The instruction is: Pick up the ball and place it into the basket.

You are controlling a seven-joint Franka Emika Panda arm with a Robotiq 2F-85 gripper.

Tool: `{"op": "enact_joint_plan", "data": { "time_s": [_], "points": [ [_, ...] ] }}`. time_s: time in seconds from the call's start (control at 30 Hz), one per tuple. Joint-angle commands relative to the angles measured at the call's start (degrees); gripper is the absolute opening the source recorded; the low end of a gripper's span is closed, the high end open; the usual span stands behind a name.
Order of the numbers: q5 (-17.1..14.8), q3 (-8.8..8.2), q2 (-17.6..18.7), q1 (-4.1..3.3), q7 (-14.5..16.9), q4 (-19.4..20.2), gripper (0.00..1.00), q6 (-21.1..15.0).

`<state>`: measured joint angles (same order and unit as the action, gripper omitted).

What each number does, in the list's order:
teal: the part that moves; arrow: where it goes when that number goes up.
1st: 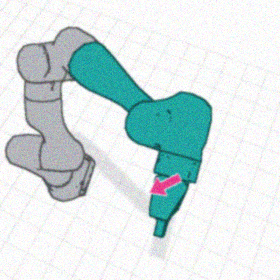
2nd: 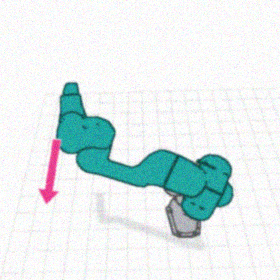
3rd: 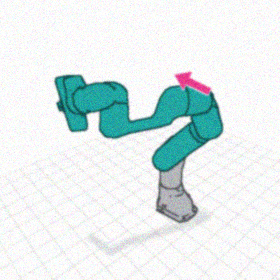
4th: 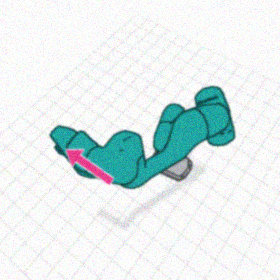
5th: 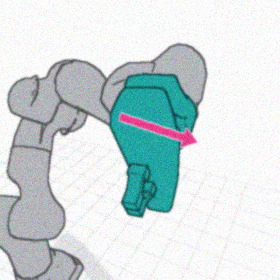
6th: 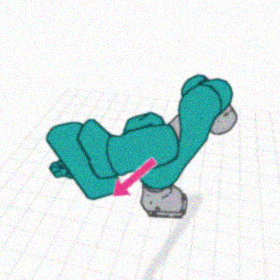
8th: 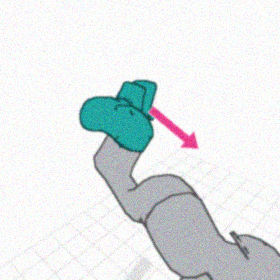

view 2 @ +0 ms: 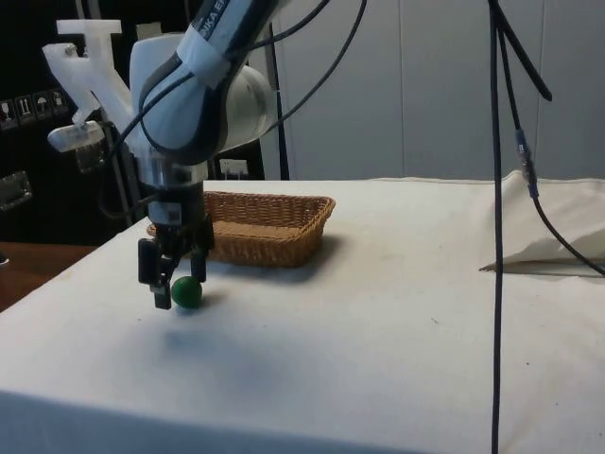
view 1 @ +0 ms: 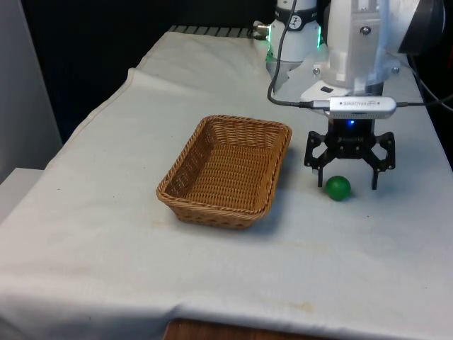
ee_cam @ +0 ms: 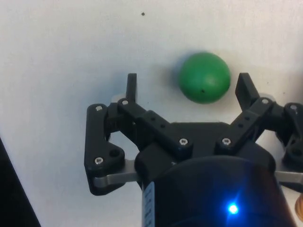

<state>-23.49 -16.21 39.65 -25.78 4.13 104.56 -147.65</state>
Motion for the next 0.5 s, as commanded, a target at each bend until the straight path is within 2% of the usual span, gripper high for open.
{"op": "enact_joint_plan", "data": {
  "time_s": [0.0,0.03,0.27,0.33,0.37,0.4,0.43,0.47],
  "points": [
    [0.00,0.00,0.06,0.00,0.00,0.00,1.00,0.00],
    [-0.34,0.34,0.06,0.23,0.29,-0.11,1.00,-0.23],
    [0.00,0.00,0.06,0.00,0.00,-0.06,0.98,-0.11],
    [0.06,0.00,0.00,0.00,0.00,0.00,0.83,0.00],
    [0.06,0.00,0.06,0.00,-0.06,-0.06,0.83,-0.06],
    [0.06,0.00,0.06,-0.06,-0.06,-0.06,0.74,-0.06],
    [0.06,-0.06,0.06,-0.06,-0.06,-0.06,0.53,-0.06],
    [0.06,-0.06,0.06,-0.06,-0.11,-0.06,0.43,-0.06]
  ]
}}
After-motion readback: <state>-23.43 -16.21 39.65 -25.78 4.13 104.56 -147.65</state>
